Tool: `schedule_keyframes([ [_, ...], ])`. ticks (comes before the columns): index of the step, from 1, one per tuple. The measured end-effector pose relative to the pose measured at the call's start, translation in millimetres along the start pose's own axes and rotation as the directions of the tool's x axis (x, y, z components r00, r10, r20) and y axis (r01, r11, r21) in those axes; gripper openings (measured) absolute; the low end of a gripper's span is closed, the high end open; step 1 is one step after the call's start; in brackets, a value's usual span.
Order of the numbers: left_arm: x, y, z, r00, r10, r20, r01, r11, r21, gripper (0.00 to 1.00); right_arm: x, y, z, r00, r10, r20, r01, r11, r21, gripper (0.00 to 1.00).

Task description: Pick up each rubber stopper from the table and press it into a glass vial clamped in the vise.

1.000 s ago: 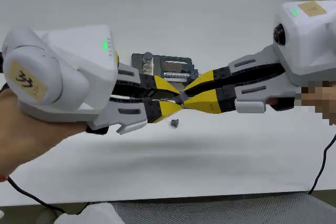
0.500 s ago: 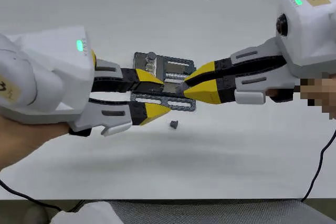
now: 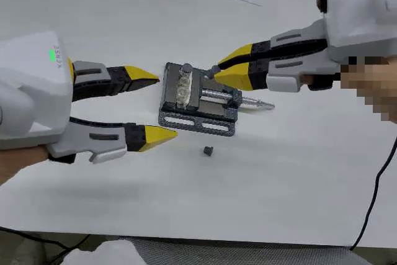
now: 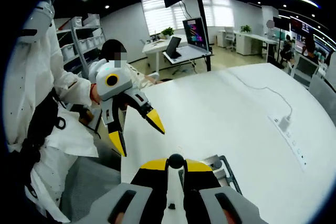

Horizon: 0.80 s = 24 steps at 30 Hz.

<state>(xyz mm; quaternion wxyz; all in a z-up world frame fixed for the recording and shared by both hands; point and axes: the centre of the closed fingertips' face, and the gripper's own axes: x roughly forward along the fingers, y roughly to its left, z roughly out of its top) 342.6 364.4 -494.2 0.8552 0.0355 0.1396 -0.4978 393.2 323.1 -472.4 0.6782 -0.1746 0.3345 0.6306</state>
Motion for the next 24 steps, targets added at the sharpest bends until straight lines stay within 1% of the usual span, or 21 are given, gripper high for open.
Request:
schedule_keyframes([
  [4,-4.8,4.2,-6.1,0.9999,0.012,0.011,-0.012,1.000,-0.021,0.53,12.4,-11.8,-2.8,0.9976,-0.019,-0.066,0.018,1.000,-0.013,0.06],
  [7,-7.7,5.6,-11.3,0.9998,0.016,0.014,-0.015,1.000,-0.024,0.56,21.5,-21.1,-6.5,0.9934,-0.029,-0.111,0.027,0.999,-0.023,0.06],
  [8,-8.5,6.4,-13.7,0.9998,0.016,0.013,-0.015,0.999,-0.033,0.57,25.0,-24.6,-8.3,0.9906,-0.030,-0.133,0.027,0.999,-0.027,0.06],
  [11,-9.8,8.9,-17.9,0.9997,0.021,0.012,-0.021,0.999,-0.043,0.63,33.6,-33.7,-12.5,0.9838,-0.037,-0.176,0.030,0.999,-0.039,0.06],
  [13,-10.1,8.9,-20.7,0.9998,0.018,0.011,-0.017,0.999,-0.048,0.67,38.1,-38.7,-16.3,0.9764,-0.046,-0.211,0.034,0.998,-0.060,0.06],
  [14,-10.3,8.7,-21.8,0.9998,0.017,0.012,-0.016,0.999,-0.046,0.68,40.5,-40.5,-17.3,0.9748,-0.047,-0.218,0.034,0.998,-0.061,0.06],
  [17,-9.4,7.9,-25.5,0.9999,0.003,0.010,-0.003,0.999,-0.053,0.74,47.9,-46.3,-24.3,0.9624,-0.059,-0.265,0.039,0.996,-0.080,0.06],
  [19,-10.0,5.7,-26.8,0.9999,-0.010,0.007,0.011,0.999,-0.051,0.75,55.2,-48.1,-28.8,0.9563,-0.058,-0.287,0.036,0.996,-0.082,0.06],
  [20,-10.4,5.5,-27.0,0.9999,-0.011,0.008,0.012,0.999,-0.051,0.75,59.5,-49.3,-32.2,0.9516,-0.059,-0.302,0.035,0.996,-0.086,0.06],
  [21,-10.6,5.6,-27.3,0.9999,-0.012,0.010,0.013,0.998,-0.055,0.77,62.8,-52.5,-36.5,0.9461,-0.063,-0.318,0.034,0.995,-0.096,0.06],
  [22,-11.1,5.8,-28.1,0.9999,-0.011,0.011,0.012,0.998,-0.057,0.79,64.9,-54.6,-40.4,0.9382,-0.071,-0.339,0.034,0.993,-0.115,0.06],
  [23,-11.5,6.7,-29.5,0.9999,-0.008,0.010,0.008,0.998,-0.057,0.81,67.5,-57.3,-44.5,0.9279,-0.087,-0.362,0.040,0.990,-0.137,0.06],
  [24,-12.0,7.5,-30.6,0.9999,-0.004,0.010,0.005,0.998,-0.058,0.82,70.0,-57.2,-46.6,0.9243,-0.086,-0.372,0.036,0.990,-0.138,0.06],
])
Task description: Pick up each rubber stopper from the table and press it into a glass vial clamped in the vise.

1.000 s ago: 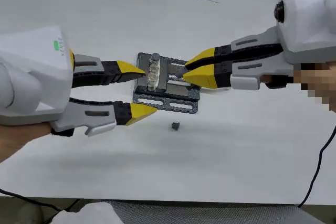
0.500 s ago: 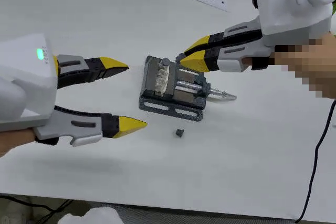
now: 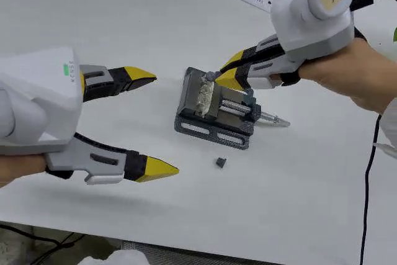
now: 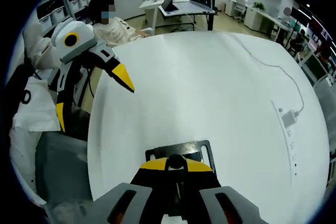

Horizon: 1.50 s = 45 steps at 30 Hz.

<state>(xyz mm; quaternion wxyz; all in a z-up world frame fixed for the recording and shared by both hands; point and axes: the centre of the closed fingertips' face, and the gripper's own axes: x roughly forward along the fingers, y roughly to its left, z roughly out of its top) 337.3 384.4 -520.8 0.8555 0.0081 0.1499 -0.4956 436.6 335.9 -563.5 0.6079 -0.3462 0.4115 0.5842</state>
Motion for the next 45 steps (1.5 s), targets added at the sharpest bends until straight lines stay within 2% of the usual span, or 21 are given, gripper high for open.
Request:
schedule_keyframes([
  [9,-2.2,2.4,-3.9,1.0000,0.003,0.005,-0.003,1.000,-0.017,0.85,17.5,-2.7,-10.3,0.9968,-0.013,-0.078,0.009,0.999,-0.052,0.06],
  [12,-2.1,2.7,-3.2,0.9999,0.000,0.016,0.000,1.000,-0.006,0.85,18.9,-2.7,-9.8,0.9969,-0.011,-0.078,0.007,0.999,-0.047,0.06],
  [23,-0.7,3.3,-5.1,0.9998,-0.009,0.017,0.009,1.000,-0.007,0.88,21.2,-2.2,-14.8,0.9950,-0.004,-0.100,0.000,0.999,-0.042,0.06],
  [45,-0.8,3.6,-2.2,0.9994,-0.011,0.034,0.011,1.000,-0.017,0.86,25.0,-5.4,-13.9,0.9935,0.007,-0.114,-0.011,0.999,-0.034,0.05],
])
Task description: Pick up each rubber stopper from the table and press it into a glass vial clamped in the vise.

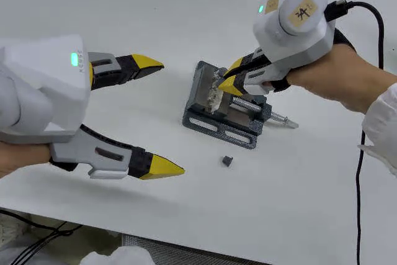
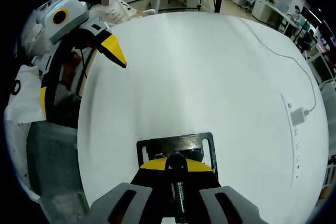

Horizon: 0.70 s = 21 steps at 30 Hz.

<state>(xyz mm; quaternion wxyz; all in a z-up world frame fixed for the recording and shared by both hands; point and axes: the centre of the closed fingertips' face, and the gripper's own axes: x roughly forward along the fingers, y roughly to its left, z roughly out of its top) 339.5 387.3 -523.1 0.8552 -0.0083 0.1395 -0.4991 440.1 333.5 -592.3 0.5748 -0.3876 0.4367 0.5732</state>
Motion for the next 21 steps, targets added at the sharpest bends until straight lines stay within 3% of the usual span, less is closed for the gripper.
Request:
schedule_keyframes([
  [15,3.5,-2.0,2.2,0.9999,-0.010,0.001,0.010,1.000,0.007,0.86,2.1,0.2,-0.1,1.0000,-0.005,-0.002,0.005,1.000,0.015,0.04],
  [21,3.7,-3.5,3.1,0.9999,-0.012,-0.003,0.012,1.000,0.011,0.85,2.3,1.1,-0.4,0.9999,-0.014,-0.010,0.014,1.000,-0.010,0.06],
])
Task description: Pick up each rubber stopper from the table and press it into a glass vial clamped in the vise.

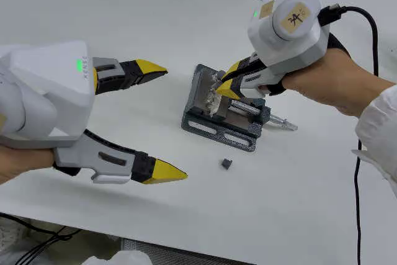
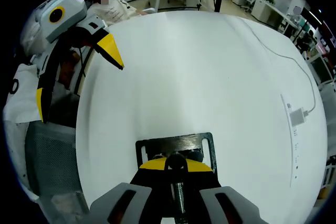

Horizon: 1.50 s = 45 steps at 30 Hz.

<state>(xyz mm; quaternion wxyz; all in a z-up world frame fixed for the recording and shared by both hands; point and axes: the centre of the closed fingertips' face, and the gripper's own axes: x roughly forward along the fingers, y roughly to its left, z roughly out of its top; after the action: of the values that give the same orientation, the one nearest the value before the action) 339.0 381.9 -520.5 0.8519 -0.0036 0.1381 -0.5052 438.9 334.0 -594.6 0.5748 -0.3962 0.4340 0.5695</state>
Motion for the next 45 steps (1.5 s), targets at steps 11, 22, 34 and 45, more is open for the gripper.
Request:
schedule_keyframes([
  [11,-2.4,0.2,-1.6,1.0000,0.005,-0.005,-0.005,1.000,-0.007,0.85,0.7,-2.1,-1.7,0.9996,0.013,0.025,-0.013,1.000,0.008,0.07],
  [22,-0.5,1.0,0.6,1.0000,0.001,-0.001,-0.001,1.000,-0.007,0.85,-9.2,-2.2,5.3,0.9981,0.007,0.062,-0.009,1.000,0.018,0.09],
  [34,0.8,0.4,0.4,1.0000,-0.003,0.000,0.003,1.000,-0.008,0.84,-11.4,4.0,4.3,0.9985,0.010,0.054,-0.010,1.000,0.003,0.03],
  [45,-0.7,0.7,-1.3,1.0000,-0.001,0.000,0.001,1.000,-0.013,0.84,-5.6,3.8,1.7,0.9992,0.015,0.036,-0.015,1.000,0.002,0.02],
])
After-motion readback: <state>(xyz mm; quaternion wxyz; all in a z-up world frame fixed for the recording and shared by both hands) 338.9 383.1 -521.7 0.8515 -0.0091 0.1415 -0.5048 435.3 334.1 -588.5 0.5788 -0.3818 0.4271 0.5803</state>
